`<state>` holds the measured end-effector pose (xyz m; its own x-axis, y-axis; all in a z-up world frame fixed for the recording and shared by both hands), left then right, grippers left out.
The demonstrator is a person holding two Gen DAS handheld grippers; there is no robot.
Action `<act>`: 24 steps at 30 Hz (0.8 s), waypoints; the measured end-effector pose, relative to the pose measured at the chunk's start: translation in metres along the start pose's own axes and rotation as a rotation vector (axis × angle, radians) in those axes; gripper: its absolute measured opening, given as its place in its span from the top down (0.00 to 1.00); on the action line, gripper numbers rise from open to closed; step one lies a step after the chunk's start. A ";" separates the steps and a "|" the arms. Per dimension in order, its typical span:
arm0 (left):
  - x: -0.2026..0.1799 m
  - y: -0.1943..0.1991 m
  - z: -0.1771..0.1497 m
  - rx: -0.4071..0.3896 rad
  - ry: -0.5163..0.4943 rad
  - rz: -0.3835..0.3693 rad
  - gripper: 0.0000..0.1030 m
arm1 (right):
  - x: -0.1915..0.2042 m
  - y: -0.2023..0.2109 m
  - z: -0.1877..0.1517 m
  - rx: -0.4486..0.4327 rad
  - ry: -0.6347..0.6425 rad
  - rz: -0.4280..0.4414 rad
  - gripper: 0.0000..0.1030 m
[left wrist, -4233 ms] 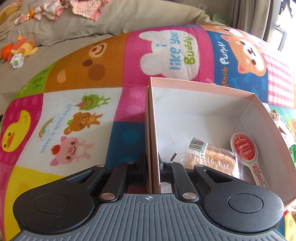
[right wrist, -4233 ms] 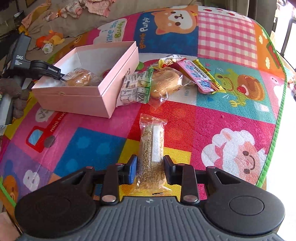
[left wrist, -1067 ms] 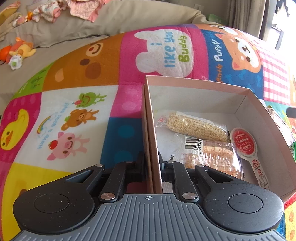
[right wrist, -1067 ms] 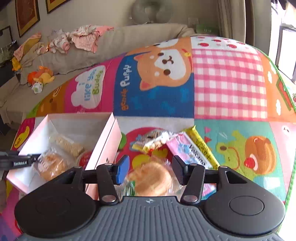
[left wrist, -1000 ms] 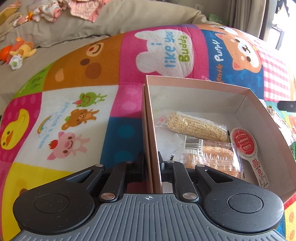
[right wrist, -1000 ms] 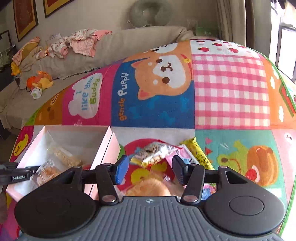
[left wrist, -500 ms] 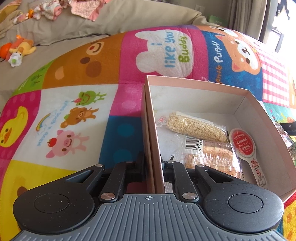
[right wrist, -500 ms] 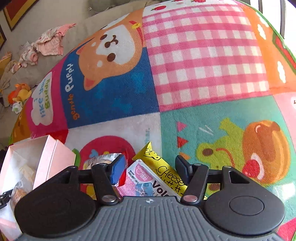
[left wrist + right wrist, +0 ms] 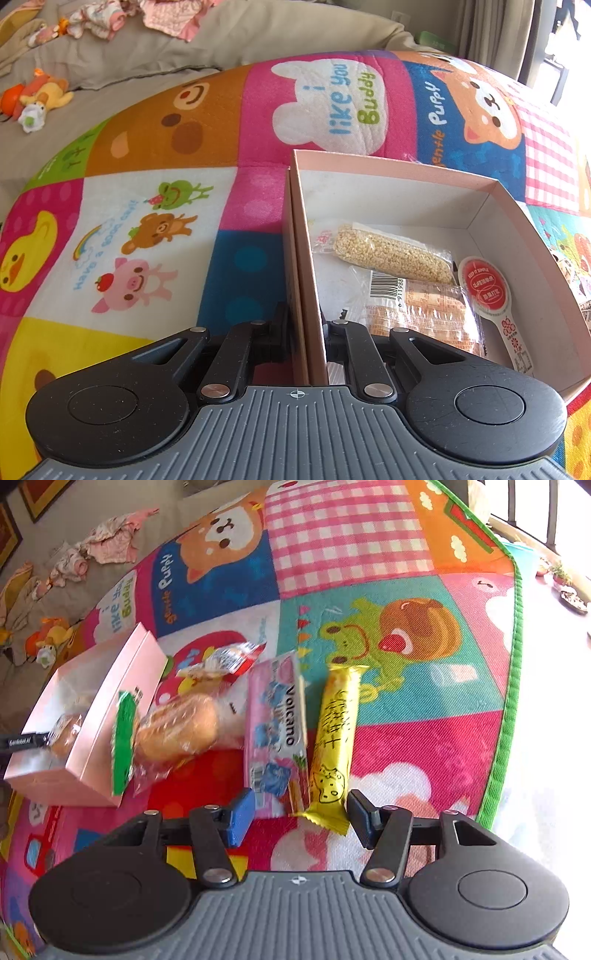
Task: Organize objects
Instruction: 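Grasp the white bean-snack packet with the right gripper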
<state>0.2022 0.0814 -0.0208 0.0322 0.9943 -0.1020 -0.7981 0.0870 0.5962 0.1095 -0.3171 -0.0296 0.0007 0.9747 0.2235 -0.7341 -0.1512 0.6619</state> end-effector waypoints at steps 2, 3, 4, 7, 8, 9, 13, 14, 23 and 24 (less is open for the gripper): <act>0.000 0.000 0.000 0.003 0.000 0.003 0.87 | 0.012 0.013 -0.007 -0.018 0.063 0.009 0.45; 0.000 -0.001 0.000 0.004 0.000 0.004 0.87 | 0.022 0.022 -0.007 -0.054 0.119 0.006 0.45; 0.000 -0.001 0.000 0.005 0.001 0.004 0.87 | 0.030 0.027 -0.004 -0.083 0.155 0.012 0.45; 0.000 0.000 0.000 0.005 0.004 0.005 0.87 | 0.052 0.036 0.011 -0.133 0.128 0.112 0.45; 0.000 0.000 0.000 0.005 0.004 0.006 0.87 | 0.057 0.035 0.016 -0.144 0.103 0.142 0.46; 0.000 0.000 0.000 0.005 0.004 0.006 0.87 | 0.064 0.032 0.023 -0.156 0.068 0.177 0.46; 0.000 0.000 -0.001 0.007 0.007 0.005 0.87 | 0.087 0.008 0.043 -0.194 -0.021 0.264 0.46; 0.000 0.000 0.000 0.007 0.008 0.005 0.87 | 0.093 -0.001 0.045 -0.191 -0.027 0.264 0.49; 0.001 0.001 -0.001 0.001 0.013 -0.007 0.87 | 0.084 -0.003 0.018 -0.069 -0.051 0.255 0.86; 0.001 0.001 -0.002 0.000 0.012 -0.009 0.87 | 0.077 0.005 0.008 -0.047 -0.063 0.247 0.86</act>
<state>0.2004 0.0822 -0.0215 0.0319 0.9926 -0.1173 -0.7979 0.0960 0.5951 0.1110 -0.2442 -0.0030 -0.1417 0.8966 0.4195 -0.7482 -0.3745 0.5477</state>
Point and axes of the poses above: each gripper's, at about its wrist camera, not at the fingertips, and y roughly against the way its jaws point, x to its left, z to its top, the point moved 6 cm from there along -y, roughly the way its jaws point, and after that the axes turned 13 degrees about -x, right-handed, at the moved point
